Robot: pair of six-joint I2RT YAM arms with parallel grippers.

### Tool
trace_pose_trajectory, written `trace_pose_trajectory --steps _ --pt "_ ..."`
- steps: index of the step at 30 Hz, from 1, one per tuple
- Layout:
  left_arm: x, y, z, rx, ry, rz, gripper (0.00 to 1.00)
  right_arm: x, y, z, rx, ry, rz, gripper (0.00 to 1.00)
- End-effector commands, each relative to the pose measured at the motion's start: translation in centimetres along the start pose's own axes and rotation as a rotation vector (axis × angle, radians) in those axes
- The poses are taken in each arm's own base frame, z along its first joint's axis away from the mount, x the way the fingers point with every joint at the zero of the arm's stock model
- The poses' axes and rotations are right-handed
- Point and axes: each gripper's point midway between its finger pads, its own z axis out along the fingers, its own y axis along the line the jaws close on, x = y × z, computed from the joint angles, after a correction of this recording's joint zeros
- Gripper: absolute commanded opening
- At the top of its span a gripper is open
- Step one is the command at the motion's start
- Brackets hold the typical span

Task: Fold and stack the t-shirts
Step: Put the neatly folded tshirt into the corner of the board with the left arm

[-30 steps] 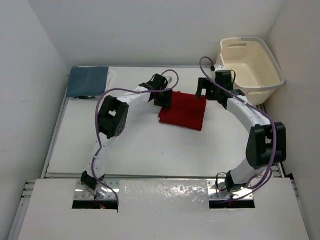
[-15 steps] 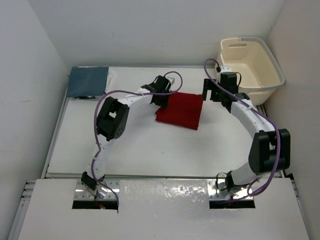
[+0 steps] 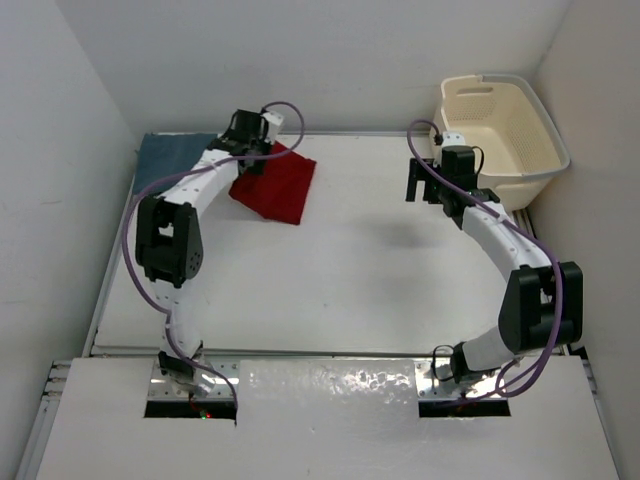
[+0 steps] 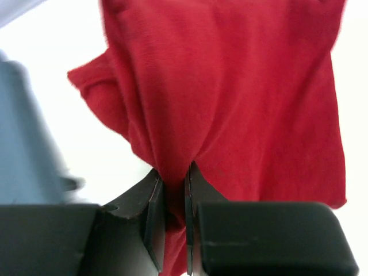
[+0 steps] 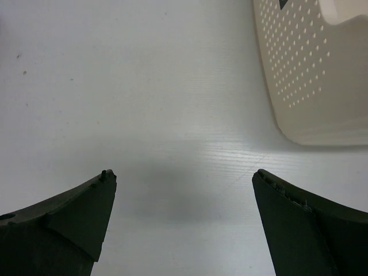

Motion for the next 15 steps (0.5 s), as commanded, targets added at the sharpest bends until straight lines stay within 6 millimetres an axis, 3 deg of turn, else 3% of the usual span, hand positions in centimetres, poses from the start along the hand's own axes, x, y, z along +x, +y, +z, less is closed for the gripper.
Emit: trace_pose_trajectory --steps 1,7,15 --pt "-2.8 4.9 -2.3 -0.078 -0.047 0.123 0.00 -1.3 -0.8 -0.5 0.036 -0.053 -0.013 0.99" --pt "-4.5 11.9 -4.1 -0.192 -0.071 0.123 0.00 -0.8 -1.3 -0.2 0.063 -0.037 -0.021 0.99" --pt "-7.3 15.8 -7.0 -0.260 -0.130 0.135 0.00 0.1 -1.6 0.4 0.080 -0.008 -0.022 0.99"
